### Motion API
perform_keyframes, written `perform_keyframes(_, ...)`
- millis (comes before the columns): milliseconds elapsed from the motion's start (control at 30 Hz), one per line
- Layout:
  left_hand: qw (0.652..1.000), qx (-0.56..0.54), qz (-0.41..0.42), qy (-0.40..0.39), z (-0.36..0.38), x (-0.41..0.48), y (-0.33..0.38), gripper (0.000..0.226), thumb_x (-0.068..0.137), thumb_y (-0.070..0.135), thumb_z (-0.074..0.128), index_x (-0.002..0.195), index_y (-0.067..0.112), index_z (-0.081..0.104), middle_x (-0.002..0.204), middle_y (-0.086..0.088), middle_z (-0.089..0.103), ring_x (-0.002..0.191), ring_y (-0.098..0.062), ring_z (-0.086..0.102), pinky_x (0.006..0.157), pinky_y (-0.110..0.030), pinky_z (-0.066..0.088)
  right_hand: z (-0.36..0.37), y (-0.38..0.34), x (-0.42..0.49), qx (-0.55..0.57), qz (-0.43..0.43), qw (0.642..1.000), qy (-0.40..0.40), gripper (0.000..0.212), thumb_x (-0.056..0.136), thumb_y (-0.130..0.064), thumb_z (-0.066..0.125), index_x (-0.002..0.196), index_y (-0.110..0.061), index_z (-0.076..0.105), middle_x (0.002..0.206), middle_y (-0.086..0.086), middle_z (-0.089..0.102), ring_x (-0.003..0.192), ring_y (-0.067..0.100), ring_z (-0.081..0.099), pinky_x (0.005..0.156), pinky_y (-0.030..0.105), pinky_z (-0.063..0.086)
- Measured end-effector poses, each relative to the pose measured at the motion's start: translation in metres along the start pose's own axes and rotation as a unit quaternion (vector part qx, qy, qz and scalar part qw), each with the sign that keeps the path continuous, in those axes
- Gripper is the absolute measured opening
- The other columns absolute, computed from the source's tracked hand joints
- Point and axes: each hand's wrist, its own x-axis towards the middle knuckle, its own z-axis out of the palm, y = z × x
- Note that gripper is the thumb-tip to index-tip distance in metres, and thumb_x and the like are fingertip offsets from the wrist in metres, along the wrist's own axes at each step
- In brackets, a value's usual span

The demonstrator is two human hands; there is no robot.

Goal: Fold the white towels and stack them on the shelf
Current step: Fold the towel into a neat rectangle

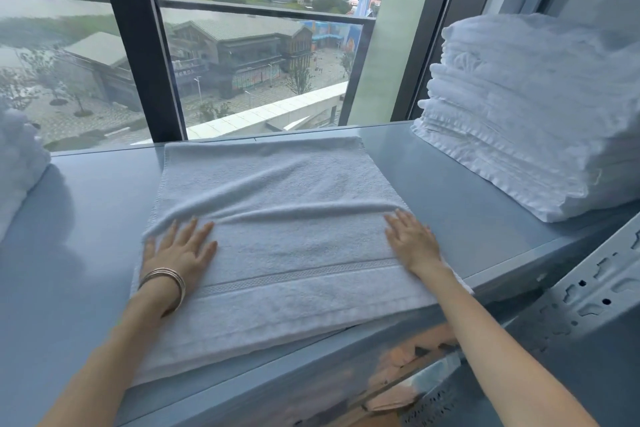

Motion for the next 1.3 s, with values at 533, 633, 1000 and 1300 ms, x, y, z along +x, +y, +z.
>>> perform_keyframes(533, 1.000, 0.007, -0.004, 0.011, -0.015, 0.086, 0.001, 0.048, 0.099, 0.048, 0.014, 0.146, 0.041, 0.009, 0.157, 0.012, -0.002, 0.145, -0.014, -0.005, 0.116, -0.049, -0.001, 0.009, -0.056, 0.080, -0.025, -0.110, 0.993, -0.046, 0.046, 0.100, -0.042, 0.019, 0.146, -0.037, 0.017, 0.157, -0.005, 0.004, 0.144, 0.011, 0.001, 0.116, 0.041, 0.000)
perform_keyframes(633, 0.999, 0.004, -0.035, 0.008, -0.016, 0.085, -0.009, 0.051, 0.098, 0.050, 0.016, 0.147, 0.041, 0.008, 0.157, 0.011, -0.003, 0.145, -0.016, -0.007, 0.114, -0.051, 0.000, 0.009, -0.045, 0.087, -0.027, -0.072, 0.997, -0.028, 0.046, 0.100, -0.037, 0.021, 0.147, -0.030, 0.021, 0.157, -0.002, 0.009, 0.144, 0.014, 0.004, 0.116, 0.044, 0.000)
perform_keyframes(1000, 0.994, 0.040, 0.095, 0.033, -0.005, 0.053, 0.011, 0.082, 0.071, 0.049, -0.015, 0.148, 0.034, 0.009, 0.157, 0.011, 0.002, 0.145, -0.012, -0.003, 0.116, -0.037, 0.000, 0.032, -0.182, 0.097, 0.094, -0.392, 0.913, 0.064, 0.021, 0.092, -0.019, 0.049, 0.106, -0.011, 0.063, 0.108, 0.008, 0.059, 0.106, 0.027, 0.051, 0.088, 0.041, 0.044)
perform_keyframes(1300, 0.990, 0.096, -0.041, 0.100, -0.039, 0.066, 0.050, 0.035, 0.099, 0.032, 0.029, 0.119, 0.017, 0.053, 0.123, -0.002, 0.053, 0.113, -0.024, 0.049, 0.087, -0.035, 0.038, 0.035, -0.172, 0.134, -0.026, -0.219, 0.975, -0.026, 0.047, 0.097, -0.044, 0.026, 0.144, -0.038, 0.024, 0.154, -0.002, 0.018, 0.142, 0.021, 0.012, 0.115, 0.044, 0.004)
